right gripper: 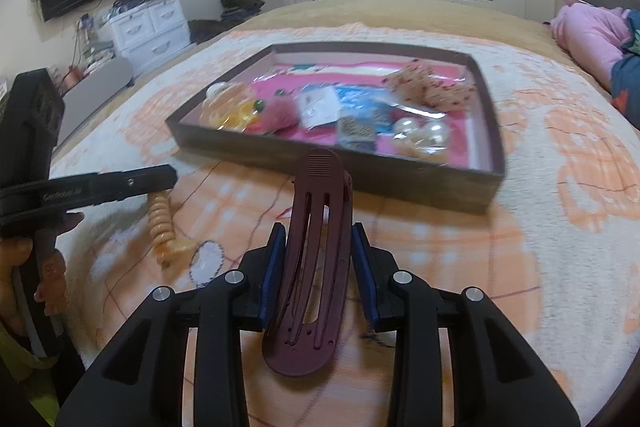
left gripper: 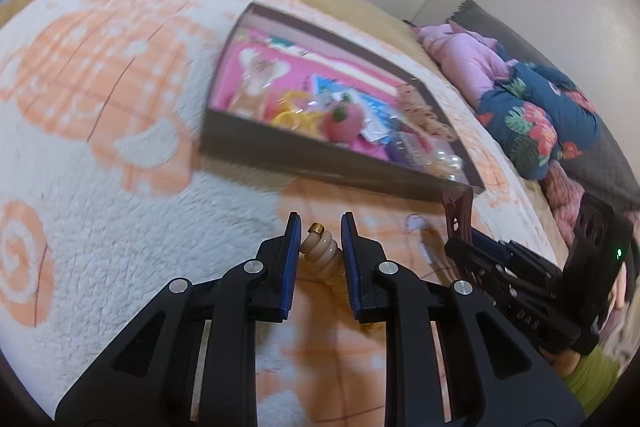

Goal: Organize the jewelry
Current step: 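Carry the hair tie and maroon clip into the box and open both tools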

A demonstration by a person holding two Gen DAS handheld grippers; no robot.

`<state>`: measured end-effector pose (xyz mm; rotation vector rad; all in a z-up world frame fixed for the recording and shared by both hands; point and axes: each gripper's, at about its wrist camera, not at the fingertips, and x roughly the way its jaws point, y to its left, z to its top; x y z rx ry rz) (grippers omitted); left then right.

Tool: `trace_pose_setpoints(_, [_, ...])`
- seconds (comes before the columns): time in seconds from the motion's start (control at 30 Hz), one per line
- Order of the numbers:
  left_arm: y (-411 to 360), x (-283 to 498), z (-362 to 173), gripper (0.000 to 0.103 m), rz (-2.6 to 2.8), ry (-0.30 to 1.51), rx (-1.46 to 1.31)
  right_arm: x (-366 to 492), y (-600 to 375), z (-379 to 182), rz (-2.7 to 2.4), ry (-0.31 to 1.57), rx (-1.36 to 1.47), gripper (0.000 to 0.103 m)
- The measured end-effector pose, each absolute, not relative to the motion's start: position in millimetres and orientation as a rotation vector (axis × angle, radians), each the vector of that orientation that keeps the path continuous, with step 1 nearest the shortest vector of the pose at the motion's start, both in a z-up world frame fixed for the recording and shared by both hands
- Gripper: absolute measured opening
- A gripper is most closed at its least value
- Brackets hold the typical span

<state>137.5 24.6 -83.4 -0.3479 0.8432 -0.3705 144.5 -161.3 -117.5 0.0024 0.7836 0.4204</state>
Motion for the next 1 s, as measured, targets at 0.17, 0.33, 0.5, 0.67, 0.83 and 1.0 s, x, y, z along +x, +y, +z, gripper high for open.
trace_pose_setpoints(0.17, [11.4, 135.1, -60.7, 0.013, -0.407, 0.786, -0.310, 142.9, -175.8, -107.5, 0.387, 0.752, 0.018, 0.032])
trace_pose_setpoints(0.33, [0.7, 143.8, -38.4, 0.013, -0.434, 0.736, -0.294, 141.4, -191.2, -91.2, 0.360, 0.708, 0.034, 0.032])
trace_pose_setpoints(0.5, [-3.6, 161.3, -26.2, 0.013, -0.438, 0.703, -0.298, 146.9, -201.0, -78.4, 0.333, 0.677, 0.040, 0.032])
trace_pose_setpoints(0.67, [-9.2, 179.1, -19.7, 0.011, -0.435, 0.690, -0.304, 159.9, -209.0, -72.8, 0.312, 0.664, 0.052, 0.032])
trace_pose_setpoints(0.83, [-17.0, 199.4, -20.3, 0.011, -0.430, 0.689, -0.298, 177.6, -213.6, -72.2, 0.292, 0.663, 0.051, 0.032])
trace_pose_setpoints(1.0, [-22.1, 215.7, -27.4, 0.011, -0.420, 0.694, -0.301, 195.0, -217.5, -73.2, 0.270, 0.664, 0.047, 0.032])
